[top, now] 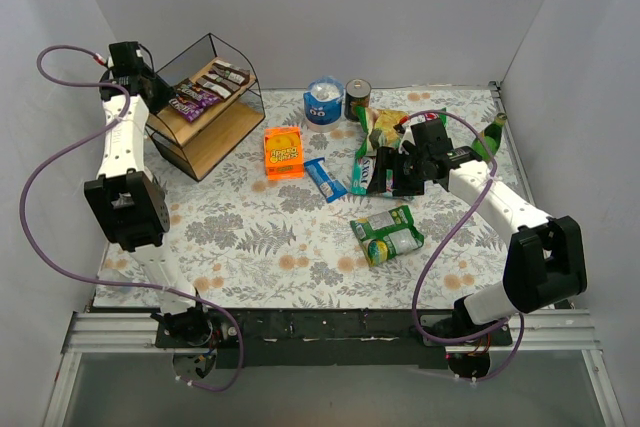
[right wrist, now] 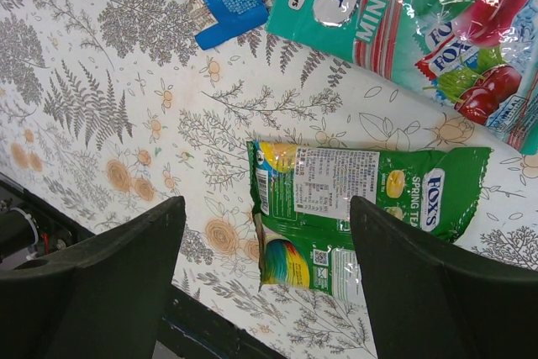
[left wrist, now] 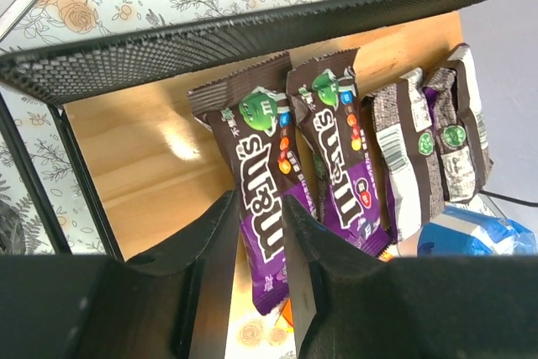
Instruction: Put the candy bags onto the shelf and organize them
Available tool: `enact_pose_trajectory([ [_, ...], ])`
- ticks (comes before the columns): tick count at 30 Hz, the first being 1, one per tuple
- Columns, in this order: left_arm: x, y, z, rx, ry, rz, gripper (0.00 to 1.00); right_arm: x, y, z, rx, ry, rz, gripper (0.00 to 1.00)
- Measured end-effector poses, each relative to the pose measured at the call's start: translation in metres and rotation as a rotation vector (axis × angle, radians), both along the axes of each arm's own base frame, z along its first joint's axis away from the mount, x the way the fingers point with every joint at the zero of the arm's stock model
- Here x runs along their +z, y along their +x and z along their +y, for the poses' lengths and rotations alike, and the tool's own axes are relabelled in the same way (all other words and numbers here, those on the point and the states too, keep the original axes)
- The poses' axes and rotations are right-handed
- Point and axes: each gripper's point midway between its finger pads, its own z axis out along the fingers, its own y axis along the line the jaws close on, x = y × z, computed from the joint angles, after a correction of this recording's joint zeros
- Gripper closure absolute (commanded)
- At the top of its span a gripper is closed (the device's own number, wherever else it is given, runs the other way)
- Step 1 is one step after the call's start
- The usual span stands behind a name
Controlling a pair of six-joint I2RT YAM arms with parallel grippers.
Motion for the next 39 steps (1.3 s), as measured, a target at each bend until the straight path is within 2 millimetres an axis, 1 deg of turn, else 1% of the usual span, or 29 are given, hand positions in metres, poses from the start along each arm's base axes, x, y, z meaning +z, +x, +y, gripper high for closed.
enact_pose_trajectory([
  [3, 0.004, 0.000, -0.003, -0.003, 0.006, -0.009, 0.70, 0.000, 0.000, 0.000, 0.002, 0.002, 0.002, 0.14],
  [6, 0.013, -0.002, -0.009, -0.014, 0.009, -0.023, 0.64, 0.000, 0.000, 0.000, 0.001, 0.002, 0.002, 0.14],
  [8, 0.023, -0.004, -0.015, -0.022, 0.012, -0.042, 0.58, 0.000, 0.000, 0.000, 0.001, 0.002, 0.002, 0.14],
  [9, 0.030, -0.006, -0.020, -0.030, 0.012, -0.057, 0.54, 0.000, 0.000, 0.000, 0.001, 0.002, 0.001, 0.14],
  [10, 0.038, -0.007, -0.026, -0.040, 0.013, -0.073, 0.43, 0.000, 0.000, 0.000, 0.001, 0.002, 0.001, 0.14],
  [11, 0.048, -0.010, -0.033, -0.054, 0.015, -0.094, 0.37, 0.000, 0.000, 0.000, 0.000, 0.002, 0.002, 0.14],
  [13, 0.071, -0.016, -0.054, -0.105, 0.005, -0.153, 0.30, 0.000, 0.000, 0.000, -0.001, 0.002, 0.001, 0.14],
  [14, 0.083, -0.020, -0.068, -0.139, -0.006, -0.186, 0.24, 0.000, 0.000, -0.001, -0.002, 0.002, 0.001, 0.14],
  [16, 0.103, -0.033, -0.099, -0.218, -0.032, -0.257, 0.17, 0.000, 0.001, -0.001, -0.004, 0.002, 0.001, 0.14],
  [17, 0.110, -0.042, -0.118, -0.265, -0.052, -0.282, 0.10, 0.000, 0.001, -0.002, -0.005, 0.002, 0.001, 0.14],
  [19, 0.120, -0.058, -0.158, -0.363, -0.093, -0.332, 0.06, 0.000, 0.001, -0.002, -0.006, 0.001, 0.001, 0.14],
  [21, 0.120, -0.072, -0.196, -0.456, -0.132, -0.349, 0.02, 0.000, 0.001, -0.002, -0.007, 0.000, 0.001, 0.14],
  [22, 0.117, -0.076, -0.210, -0.486, -0.146, -0.350, 0.02, 0.000, 0.001, -0.003, -0.008, -0.002, 0.000, 0.14],
  [23, 0.110, -0.081, -0.232, -0.534, -0.165, -0.343, 0.02, -0.001, 0.002, -0.003, -0.009, -0.003, 0.000, 0.14],
  [24, 0.100, -0.086, -0.248, -0.564, -0.179, -0.326, 0.02, -0.001, 0.002, -0.003, -0.011, -0.005, -0.001, 0.14],
  [25, 0.091, -0.089, -0.258, -0.583, -0.191, -0.307, 0.02, 0.000, 0.002, -0.004, -0.013, -0.007, -0.003, 0.14],
  [26, 0.075, -0.096, -0.276, -0.615, -0.207, -0.276, 0.02, 0.000, 0.003, -0.004, -0.016, -0.008, -0.007, 0.14],
  [29, 0.032, -0.116, -0.310, -0.667, -0.240, -0.172, 0.02, 0.005, 0.004, -0.008, -0.030, -0.011, -0.024, 0.14],
  [32, -0.006, -0.136, -0.336, -0.699, -0.256, -0.078, 0.02, 0.012, 0.004, -0.012, -0.047, -0.009, -0.057, 0.14],
  [35, -0.035, -0.146, -0.353, -0.707, -0.270, -0.020, 0.02, 0.015, 0.002, -0.016, -0.063, -0.014, -0.070, 0.14],
  [37, -0.059, -0.151, -0.361, -0.695, -0.292, 0.020, 0.02, 0.015, 0.002, -0.019, -0.075, -0.021, -0.073, 0.14],
  [39, -0.089, -0.154, -0.363, -0.654, -0.321, 0.078, 0.02, 0.015, 0.004, -0.022, -0.092, -0.029, -0.076, 0.14],
])
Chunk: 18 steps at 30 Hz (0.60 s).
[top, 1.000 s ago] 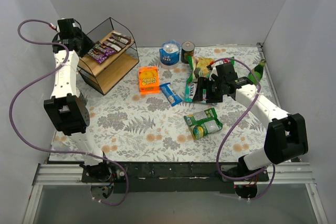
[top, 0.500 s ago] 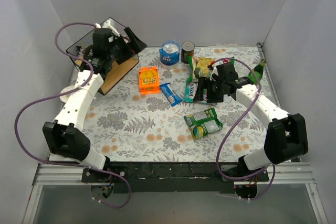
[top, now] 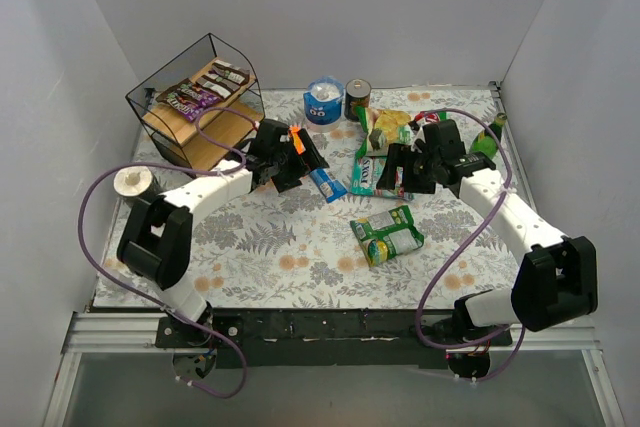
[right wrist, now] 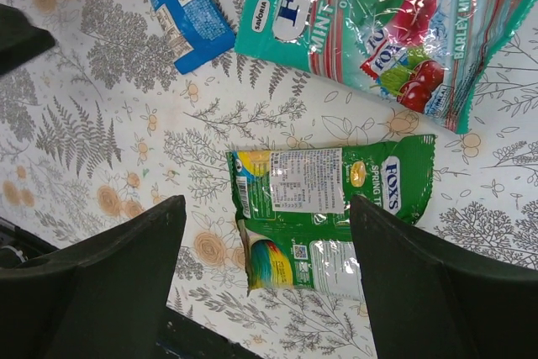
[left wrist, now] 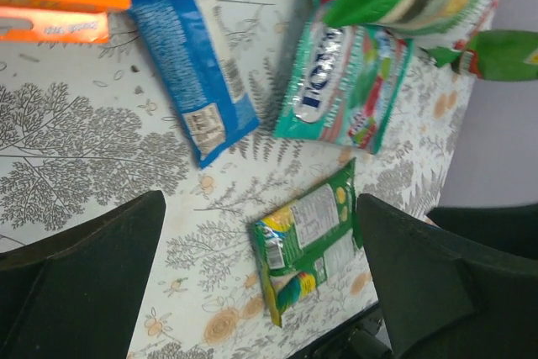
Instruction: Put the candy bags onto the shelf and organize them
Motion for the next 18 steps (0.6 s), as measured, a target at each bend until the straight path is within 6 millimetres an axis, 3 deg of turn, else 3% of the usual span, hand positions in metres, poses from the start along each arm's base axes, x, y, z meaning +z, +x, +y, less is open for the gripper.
enact_pose_trajectory([
  [3, -0.045, -0.004, 0.001, 0.058, -0.011, 0.103, 0.02, 0.001, 0.000, -0.004, -0.022, -0.002, -0.007, 0.14],
  [6, -0.075, -0.009, 0.004, 0.115, -0.027, 0.162, 0.06, 0.000, -0.005, -0.007, -0.031, -0.002, -0.007, 0.14],
  [9, -0.085, -0.006, 0.003, 0.158, -0.063, 0.162, 0.08, -0.001, -0.007, -0.008, -0.037, -0.004, -0.002, 0.14],
  [13, -0.083, 0.008, -0.002, 0.198, -0.122, 0.117, 0.14, -0.003, -0.007, -0.010, -0.043, -0.004, 0.005, 0.15],
  [18, -0.098, 0.023, -0.009, 0.222, -0.160, 0.099, 0.32, -0.003, -0.006, -0.012, -0.049, -0.005, 0.005, 0.15],
])
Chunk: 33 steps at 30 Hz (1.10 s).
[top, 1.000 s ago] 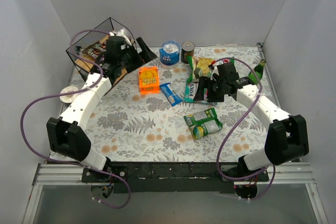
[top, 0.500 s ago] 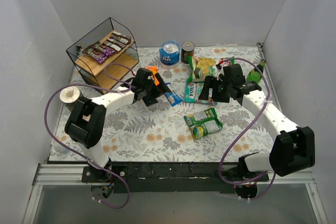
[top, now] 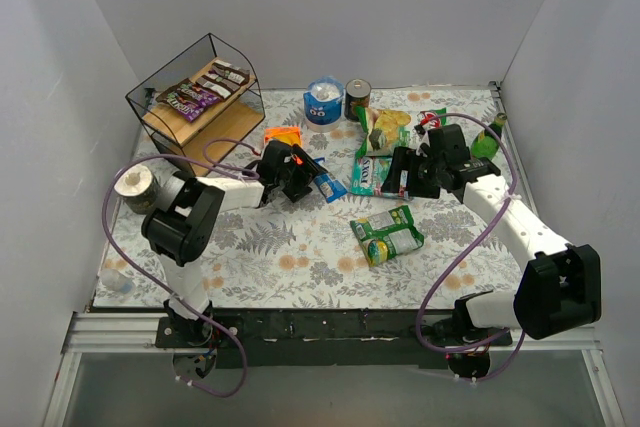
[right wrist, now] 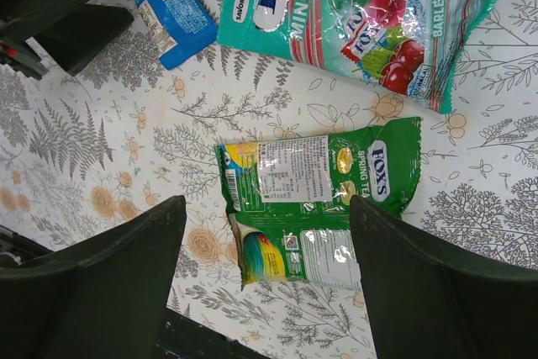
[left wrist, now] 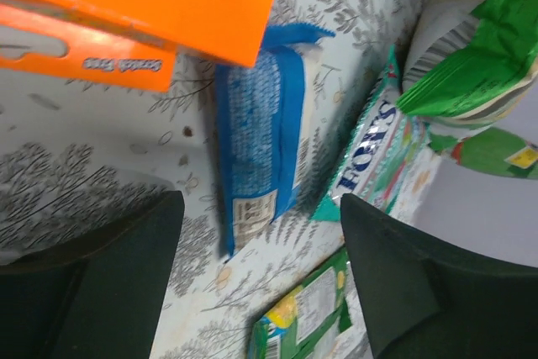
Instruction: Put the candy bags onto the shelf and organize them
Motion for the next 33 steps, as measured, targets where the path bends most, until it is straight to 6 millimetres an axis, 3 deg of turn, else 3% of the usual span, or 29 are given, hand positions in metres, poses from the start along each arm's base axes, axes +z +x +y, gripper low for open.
enact_pose_trajectory([
  [6, -0.007, 0.012, -0.007, 0.029, -0.044, -0.005, 0.49, -0.001, 0.001, -0.004, -0.009, -0.005, 0.004, 0.15],
  [15, -0.019, 0.010, -0.001, 0.055, -0.020, 0.025, 0.81, -0.001, 0.002, -0.009, -0.022, -0.006, 0.009, 0.15],
  [20, -0.024, 0.012, -0.001, 0.048, 0.006, 0.033, 0.89, -0.001, 0.002, -0.010, -0.024, -0.005, 0.009, 0.16],
  [27, -0.026, 0.014, 0.001, 0.035, 0.040, 0.024, 0.92, -0.001, 0.002, -0.010, -0.025, -0.005, 0.009, 0.16],
  [30, -0.026, 0.015, 0.001, 0.030, 0.054, 0.017, 0.80, -0.001, 0.002, -0.010, -0.025, -0.005, 0.009, 0.16],
  [31, -0.025, 0.015, 0.001, 0.028, 0.055, 0.014, 0.70, -0.001, 0.002, -0.010, -0.026, -0.005, 0.009, 0.16],
  [33, -0.023, 0.016, 0.000, 0.022, 0.057, 0.003, 0.59, -0.001, 0.003, -0.011, -0.027, -0.005, 0.009, 0.16],
])
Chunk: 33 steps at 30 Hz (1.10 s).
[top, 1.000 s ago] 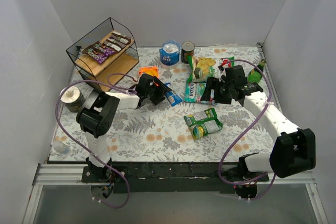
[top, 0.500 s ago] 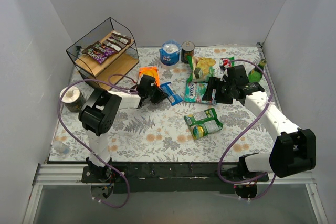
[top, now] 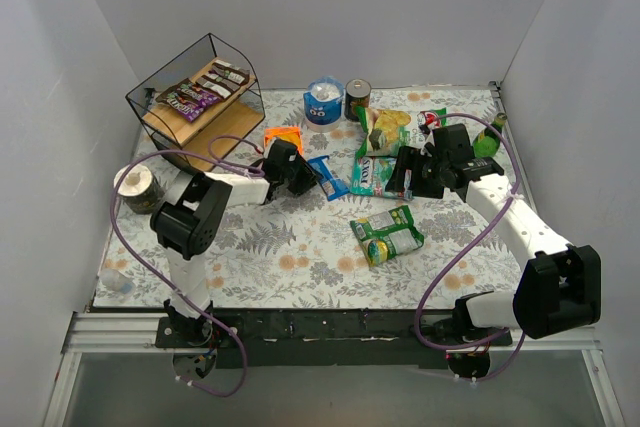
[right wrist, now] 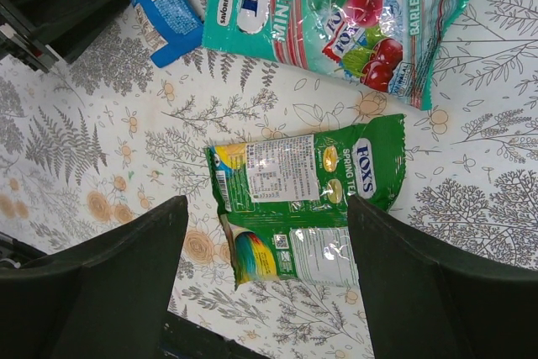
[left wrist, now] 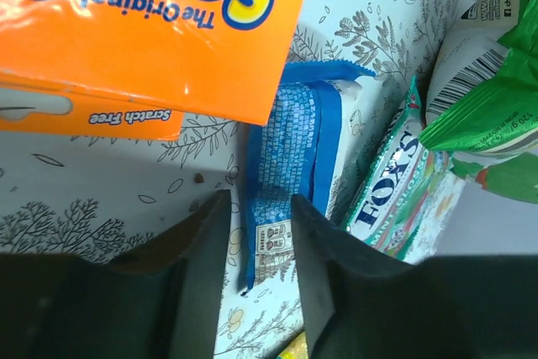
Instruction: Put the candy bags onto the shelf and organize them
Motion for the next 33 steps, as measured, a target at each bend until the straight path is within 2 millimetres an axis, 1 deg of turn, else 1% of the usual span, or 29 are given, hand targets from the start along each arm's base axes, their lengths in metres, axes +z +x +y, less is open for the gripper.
enact_pose_trajectory([
  [1, 0.005, 0.002, -0.001, 0.004, -0.007, -0.013, 0.54, 0.000, 0.000, 0.000, -0.001, 0.000, 0.000, 0.16],
  [2, 0.007, 0.002, 0.000, 0.002, -0.002, -0.020, 0.40, 0.000, 0.000, 0.000, -0.001, 0.000, 0.000, 0.16],
  [5, 0.017, 0.003, 0.003, 0.008, -0.004, -0.059, 0.30, 0.000, 0.000, -0.001, -0.002, 0.001, 0.001, 0.16],
  [8, 0.020, 0.002, 0.005, 0.006, 0.001, -0.076, 0.29, 0.000, 0.000, 0.000, -0.001, 0.003, 0.001, 0.16],
  [10, 0.020, 0.004, 0.004, -0.002, 0.005, -0.087, 0.30, 0.000, 0.000, 0.000, 0.001, 0.005, 0.001, 0.16],
  [15, 0.018, 0.020, -0.005, -0.019, 0.014, -0.111, 0.42, 0.000, 0.000, -0.001, 0.000, 0.005, 0.002, 0.16],
  [16, 0.017, 0.023, -0.007, -0.021, 0.014, -0.114, 0.47, 0.000, 0.000, -0.001, -0.002, 0.005, 0.002, 0.17],
  [18, 0.016, 0.025, -0.008, -0.024, 0.018, -0.116, 0.50, 0.000, 0.001, -0.002, -0.004, 0.005, 0.002, 0.16],
  [19, 0.013, 0.024, -0.008, -0.025, 0.020, -0.112, 0.55, 0.000, 0.001, -0.002, -0.004, 0.004, 0.003, 0.17],
  [21, 0.012, 0.025, -0.008, -0.026, 0.020, -0.113, 0.60, 0.000, 0.001, -0.002, -0.005, 0.004, 0.003, 0.17],
  [22, 0.010, 0.025, -0.008, -0.026, 0.023, -0.110, 0.67, 0.000, 0.000, -0.002, -0.004, 0.004, 0.003, 0.17],
  [25, 0.006, 0.024, -0.008, -0.032, 0.025, -0.101, 0.78, 0.000, 0.001, -0.002, -0.004, 0.003, 0.002, 0.17],
  [26, 0.004, 0.023, -0.009, -0.037, 0.027, -0.100, 0.86, 0.000, 0.001, -0.003, -0.004, 0.003, 0.002, 0.17],
  [29, 0.001, 0.024, -0.010, -0.052, 0.037, -0.095, 1.00, 0.000, 0.001, -0.004, -0.008, 0.002, 0.003, 0.17],
  [31, 0.006, 0.030, -0.015, -0.065, 0.034, -0.108, 1.00, 0.000, 0.001, -0.004, -0.010, 0.002, 0.003, 0.17],
  [33, 0.007, 0.033, -0.016, -0.073, 0.043, -0.112, 1.00, 0.000, 0.002, -0.005, -0.012, 0.002, 0.003, 0.17],
])
